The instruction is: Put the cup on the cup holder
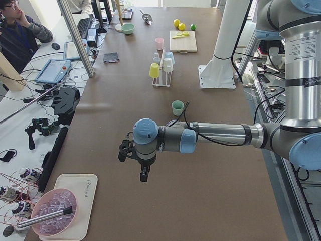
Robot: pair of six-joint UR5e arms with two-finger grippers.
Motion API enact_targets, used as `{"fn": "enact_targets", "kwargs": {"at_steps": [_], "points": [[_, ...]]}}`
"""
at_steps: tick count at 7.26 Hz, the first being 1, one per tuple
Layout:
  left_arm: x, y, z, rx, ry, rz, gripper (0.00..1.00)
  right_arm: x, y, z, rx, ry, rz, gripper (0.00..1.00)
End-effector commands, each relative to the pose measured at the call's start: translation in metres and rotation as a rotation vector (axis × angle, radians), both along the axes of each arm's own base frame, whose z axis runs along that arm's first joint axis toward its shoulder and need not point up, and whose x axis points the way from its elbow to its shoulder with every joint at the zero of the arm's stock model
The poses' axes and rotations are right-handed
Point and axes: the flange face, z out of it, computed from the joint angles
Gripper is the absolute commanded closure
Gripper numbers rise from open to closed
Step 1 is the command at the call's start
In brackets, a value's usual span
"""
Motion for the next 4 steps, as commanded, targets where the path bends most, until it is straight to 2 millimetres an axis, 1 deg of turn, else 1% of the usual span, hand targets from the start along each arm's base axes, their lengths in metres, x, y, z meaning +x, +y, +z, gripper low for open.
{"fn": "enact_targets", "kwargs": {"at_steps": [1, 2, 3, 4], "points": [[0.001, 0.000, -0.001, 0.006, 0.000, 0.004, 0.02, 0.000, 0.000, -0.003, 0.011, -0.008, -0.001, 0.00], [0.003, -0.001, -0.001, 0.001, 0.001, 0.006, 0.02, 0.000, 0.001, -0.003, 0.014, -0.015, -0.001, 0.00], [0.004, -0.001, -0.001, 0.004, 0.006, 0.009, 0.02, -0.001, 0.004, 0.002, 0.012, -0.023, -0.002, 0.00], [0.004, -0.004, -0.006, 0.013, 0.006, 0.009, 0.02, -0.002, 0.006, 0.011, 0.041, -0.025, -0.059, 0.00]]}}
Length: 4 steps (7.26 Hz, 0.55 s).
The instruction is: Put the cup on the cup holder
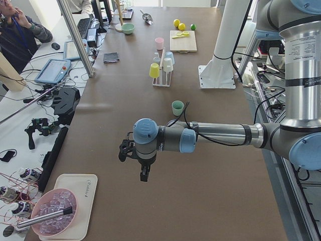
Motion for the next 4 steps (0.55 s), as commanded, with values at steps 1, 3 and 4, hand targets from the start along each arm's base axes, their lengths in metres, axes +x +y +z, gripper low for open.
{"fn": "enact_targets", "kwargs": {"at_steps": [1, 3, 4], "points": [[0.001, -0.005, -0.009, 0.018, 0.003, 0.002, 0.02, -0.003, 0.011, 0.027, 0.032, -0.022, -0.093, 0.00], [0.001, -0.010, -0.014, 0.026, -0.001, -0.001, 0.02, -0.006, 0.021, 0.038, 0.072, -0.040, -0.097, 0.00], [0.003, -0.016, -0.021, 0.039, -0.003, 0.004, 0.02, -0.010, 0.038, 0.057, 0.125, -0.045, -0.101, 0.00]]}}
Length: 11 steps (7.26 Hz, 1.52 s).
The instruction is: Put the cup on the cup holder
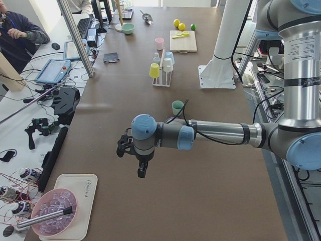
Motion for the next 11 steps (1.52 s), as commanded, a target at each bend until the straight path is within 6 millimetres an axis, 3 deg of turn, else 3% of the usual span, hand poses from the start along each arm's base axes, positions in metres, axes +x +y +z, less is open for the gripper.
{"fn": "enact_targets", "kwargs": {"at_steps": [1, 2, 4, 5, 6, 7, 8, 9, 11], "points": [[0.003, -0.013, -0.014, 0.033, 0.000, 0.010, 0.02, -0.006, 0.021, 0.022, 0.089, -0.017, -0.007, 0.00], [0.002, -0.031, -0.027, 0.070, -0.003, 0.015, 0.02, -0.006, 0.019, 0.017, 0.087, -0.029, 0.003, 0.00], [0.002, -0.034, -0.036, 0.075, 0.002, 0.007, 0.02, -0.004, 0.020, 0.014, 0.075, -0.017, 0.004, 0.00], [0.003, -0.038, -0.041, 0.083, 0.003, 0.008, 0.02, -0.028, 0.012, -0.012, 0.073, 0.010, -0.057, 0.00], [0.003, -0.042, -0.044, 0.082, 0.003, 0.006, 0.02, -0.024, -0.013, -0.043, 0.033, 0.063, -0.072, 0.00], [0.006, -0.041, -0.048, 0.082, 0.045, 0.013, 0.02, -0.033, -0.035, -0.057, -0.046, 0.064, -0.101, 0.00], [0.011, -0.041, -0.053, 0.094, 0.104, 0.026, 0.02, -0.090, -0.054, -0.063, -0.044, 0.118, -0.231, 0.00], [0.013, -0.041, -0.058, 0.114, 0.110, 0.035, 0.02, -0.088, -0.062, -0.080, -0.067, 0.151, -0.241, 0.00], [0.035, -0.040, -0.064, 0.181, 0.150, 0.086, 0.02, -0.115, -0.074, -0.111, -0.107, 0.149, -0.330, 0.00]]}}
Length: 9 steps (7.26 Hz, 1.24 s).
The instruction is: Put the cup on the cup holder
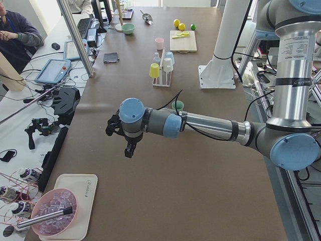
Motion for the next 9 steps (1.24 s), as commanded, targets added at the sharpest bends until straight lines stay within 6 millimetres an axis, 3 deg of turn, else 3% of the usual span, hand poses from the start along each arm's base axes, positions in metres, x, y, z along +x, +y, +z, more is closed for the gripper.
{"fn": "enact_targets", "kwargs": {"at_steps": [1, 4, 5, 7, 8, 9], "points": [[0.025, -0.001, -0.004, 0.059, 0.024, 0.050, 0.02, -0.037, -0.016, -0.038, -0.022, -0.004, -0.141, 0.00], [0.029, -0.001, -0.005, 0.066, 0.021, 0.062, 0.02, -0.085, -0.039, -0.075, 0.016, -0.035, -0.246, 0.00], [0.029, -0.001, -0.004, 0.076, 0.021, 0.065, 0.02, -0.093, -0.055, -0.085, 0.031, -0.065, -0.273, 0.00], [0.037, -0.001, -0.004, 0.083, 0.023, 0.079, 0.02, -0.144, -0.089, -0.110, 0.040, -0.084, -0.347, 0.00], [0.037, -0.001, -0.006, 0.086, 0.032, 0.081, 0.02, -0.181, -0.114, -0.125, 0.023, -0.083, -0.389, 0.00], [0.039, -0.001, -0.007, 0.084, 0.042, 0.085, 0.02, -0.228, -0.127, -0.138, 0.010, -0.074, -0.452, 0.00]]}}
